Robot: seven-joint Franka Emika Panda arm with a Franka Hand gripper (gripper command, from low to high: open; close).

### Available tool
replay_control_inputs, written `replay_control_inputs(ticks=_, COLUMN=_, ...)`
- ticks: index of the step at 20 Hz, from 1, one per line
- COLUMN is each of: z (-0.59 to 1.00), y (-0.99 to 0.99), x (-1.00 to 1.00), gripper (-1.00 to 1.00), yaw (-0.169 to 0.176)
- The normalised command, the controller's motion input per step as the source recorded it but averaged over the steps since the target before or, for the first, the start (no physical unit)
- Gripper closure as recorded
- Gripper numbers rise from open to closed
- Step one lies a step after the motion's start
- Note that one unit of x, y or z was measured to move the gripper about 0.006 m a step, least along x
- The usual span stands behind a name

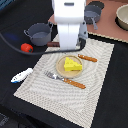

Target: Interact with the objects in diverse but meaningful ways.

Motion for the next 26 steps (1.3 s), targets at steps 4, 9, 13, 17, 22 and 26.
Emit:
replay_control_inputs(ticks=4, z=-0.49, y=-0.93, x=0.00, gripper=1.00, yaw=0.000)
replay_control_inputs(ticks=9, z=-0.51, y=-0.79, x=-0.04, gripper=1.00, yaw=0.000)
replay_control_inputs(ticks=13, z=-0.36, y=-0.24, x=-0.17, gripper=1.00, yaw=0.000)
replay_control_inputs(ticks=17, z=-0.24, y=-0.13, x=-0.24, gripper=1.00, yaw=0.000)
replay_control_inputs(ticks=22, z=-0.04, y=-0.03, x=-0.17, gripper=-1.00, yaw=0.005)
replay_control_inputs(ticks=26, z=0.00, y=-0.01, x=-0.10, gripper=-1.00, yaw=0.019)
